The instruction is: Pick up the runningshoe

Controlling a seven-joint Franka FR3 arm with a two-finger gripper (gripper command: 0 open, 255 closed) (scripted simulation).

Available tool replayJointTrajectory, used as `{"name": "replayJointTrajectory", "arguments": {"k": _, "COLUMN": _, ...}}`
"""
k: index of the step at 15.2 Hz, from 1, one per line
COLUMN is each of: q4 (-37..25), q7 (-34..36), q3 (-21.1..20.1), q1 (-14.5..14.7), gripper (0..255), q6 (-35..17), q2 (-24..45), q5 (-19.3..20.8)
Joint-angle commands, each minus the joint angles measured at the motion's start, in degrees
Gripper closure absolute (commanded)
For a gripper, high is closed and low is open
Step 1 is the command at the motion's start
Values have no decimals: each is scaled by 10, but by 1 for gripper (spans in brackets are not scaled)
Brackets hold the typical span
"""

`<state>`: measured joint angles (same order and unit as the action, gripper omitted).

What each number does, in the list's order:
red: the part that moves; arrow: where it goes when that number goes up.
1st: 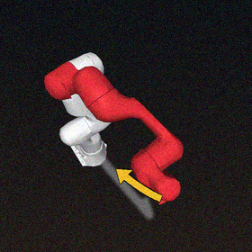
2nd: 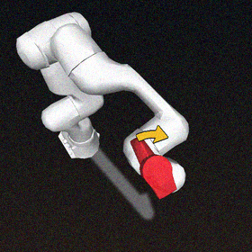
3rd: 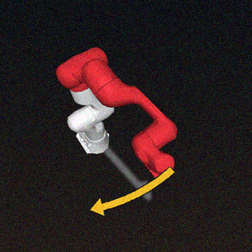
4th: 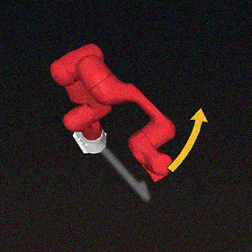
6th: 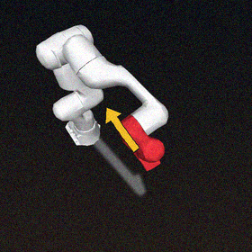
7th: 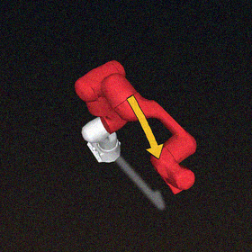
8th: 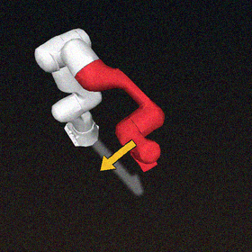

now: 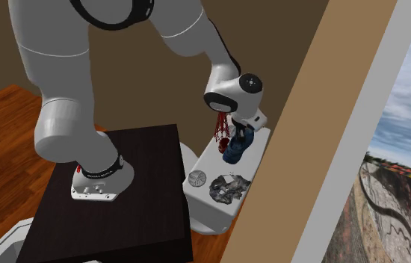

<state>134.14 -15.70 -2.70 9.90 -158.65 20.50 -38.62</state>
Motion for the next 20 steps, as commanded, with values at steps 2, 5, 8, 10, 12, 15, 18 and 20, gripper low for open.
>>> {"name": "replayJointTrajectory", "arguments": {"k": 2, "q4": -17, "q7": -16, "q3": -15, "q1": -6, "gripper": 0, "q6": -18, "q2": 34, "q5": -22}}
{"name": "replayJointTrajectory", "arguments": {"k": 5, "q4": -25, "q7": -34, "q3": -26, "q1": -15, "gripper": 0, "q6": -34, "q2": 59, "q5": -37}}
{"name": "replayJointTrajectory", "arguments": {"k": 8, "q4": -33, "q7": -49, "q3": -36, "q1": -22, "gripper": 0, "q6": -48, "q2": 80, "q5": -49}}
{"name": "replayJointTrajectory", "arguments": {"k": 10, "q4": -34, "q7": -49, "q3": -36, "q1": -22, "gripper": 255, "q6": -48, "q2": 81, "q5": -49}}
{"name": "replayJointTrajectory", "arguments": {"k": 12, "q4": -34, "q7": -49, "q3": -36, "q1": -22, "gripper": 255, "q6": -48, "q2": 81, "q5": -49}}
{"name": "replayJointTrajectory", "arguments": {"k": 15, "q4": -34, "q7": -49, "q3": -36, "q1": -22, "gripper": 255, "q6": -48, "q2": 81, "q5": -49}}
{"name": "replayJointTrajectory", "arguments": {"k": 18, "q4": -33, "q7": -50, "q3": -36, "q1": -22, "gripper": 255, "q6": -49, "q2": 81, "q5": -50}}
{"name": "replayJointTrajectory", "arguments": {"k": 20, "q4": -30, "q7": -43, "q3": -32, "q1": -19, "gripper": 255, "q6": -42, "q2": 72, "q5": -44}}
